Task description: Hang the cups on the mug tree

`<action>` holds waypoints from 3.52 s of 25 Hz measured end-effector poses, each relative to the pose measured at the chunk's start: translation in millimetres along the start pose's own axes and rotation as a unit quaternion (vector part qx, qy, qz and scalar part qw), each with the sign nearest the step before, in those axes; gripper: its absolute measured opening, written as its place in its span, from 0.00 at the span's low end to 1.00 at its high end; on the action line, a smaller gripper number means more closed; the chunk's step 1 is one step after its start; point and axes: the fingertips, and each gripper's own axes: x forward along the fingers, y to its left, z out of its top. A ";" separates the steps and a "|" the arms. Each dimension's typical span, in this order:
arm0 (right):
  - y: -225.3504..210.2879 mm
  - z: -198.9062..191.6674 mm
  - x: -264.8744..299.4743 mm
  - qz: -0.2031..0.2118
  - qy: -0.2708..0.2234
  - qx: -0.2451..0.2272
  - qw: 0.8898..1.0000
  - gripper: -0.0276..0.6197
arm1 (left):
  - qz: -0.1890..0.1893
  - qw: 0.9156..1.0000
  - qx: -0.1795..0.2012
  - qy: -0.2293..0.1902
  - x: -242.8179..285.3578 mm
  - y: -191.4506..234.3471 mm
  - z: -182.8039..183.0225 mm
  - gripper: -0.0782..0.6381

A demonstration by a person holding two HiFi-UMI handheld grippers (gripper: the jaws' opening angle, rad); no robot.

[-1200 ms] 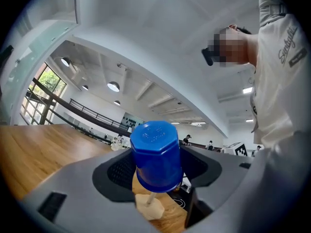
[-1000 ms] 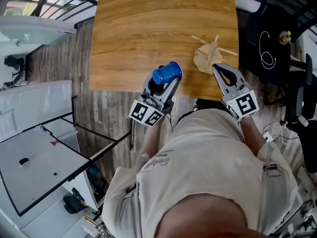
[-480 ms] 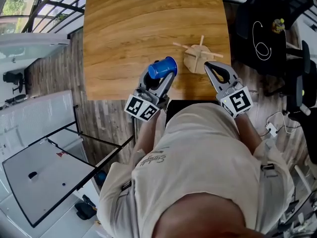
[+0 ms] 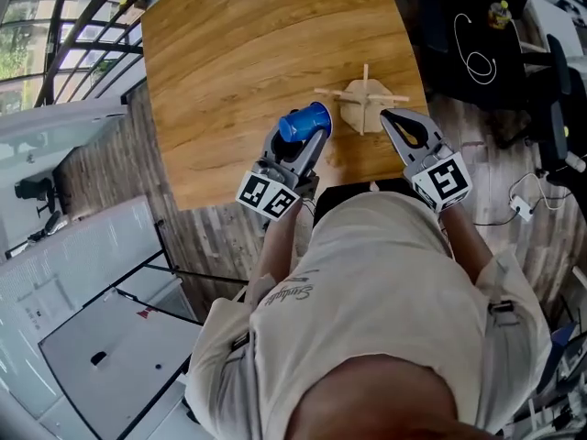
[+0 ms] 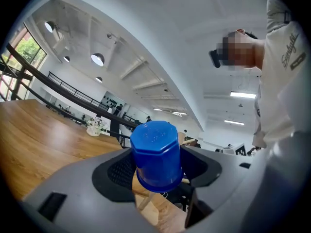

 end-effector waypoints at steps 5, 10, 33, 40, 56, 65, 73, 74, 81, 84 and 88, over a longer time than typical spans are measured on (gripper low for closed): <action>5.1 5.6 -2.6 -0.025 -0.008 0.002 1.000 0.04 | -0.014 1.000 -0.022 0.005 4.1 9.0 -0.3 0.51; 0.7 4.3 -1.9 -0.048 -0.005 -0.004 0.999 0.04 | -0.026 0.999 -0.027 0.017 15.2 24.0 -11.0 0.52; 1.8 0.0 0.8 -0.053 0.028 -0.019 0.998 0.04 | -0.039 0.994 -0.042 0.095 58.6 56.3 -89.3 0.52; -2.2 -6.4 4.0 -0.053 0.046 -0.030 0.997 0.04 | -0.047 0.991 -0.060 0.106 66.6 57.5 -108.3 0.52; -10.8 -18.7 -3.9 -0.068 0.062 -0.015 0.996 0.04 | -0.051 0.987 -0.069 0.139 78.8 58.3 -140.3 0.52; -6.9 -23.7 -1.7 -0.068 0.064 -0.013 0.996 0.04 | -0.058 0.986 -0.075 0.139 79.7 60.6 -146.9 0.52; -5.3 -23.6 -2.6 -0.077 0.064 -0.013 0.995 0.04 | -0.064 0.983 -0.087 0.149 78.9 64.0 -162.1 0.52; -4.6 -23.7 -2.6 -0.078 0.064 -0.014 0.995 0.04 | -0.065 0.983 -0.089 0.149 78.5 64.2 -163.4 0.52; -0.5 -30.0 -7.0 -0.091 0.071 -0.010 0.993 0.04 | -0.068 0.981 -0.120 0.134 76.8 64.5 -166.9 0.52; 4.9 -35.7 -10.5 -0.094 0.075 -0.004 0.993 0.04 | -0.069 0.981 -0.130 0.129 75.5 63.8 -167.6 0.52; 8.8 -35.6 -11.5 -0.094 0.075 -0.006 0.993 0.04 | -0.070 0.979 -0.131 0.140 72.5 64.0 -176.7 0.52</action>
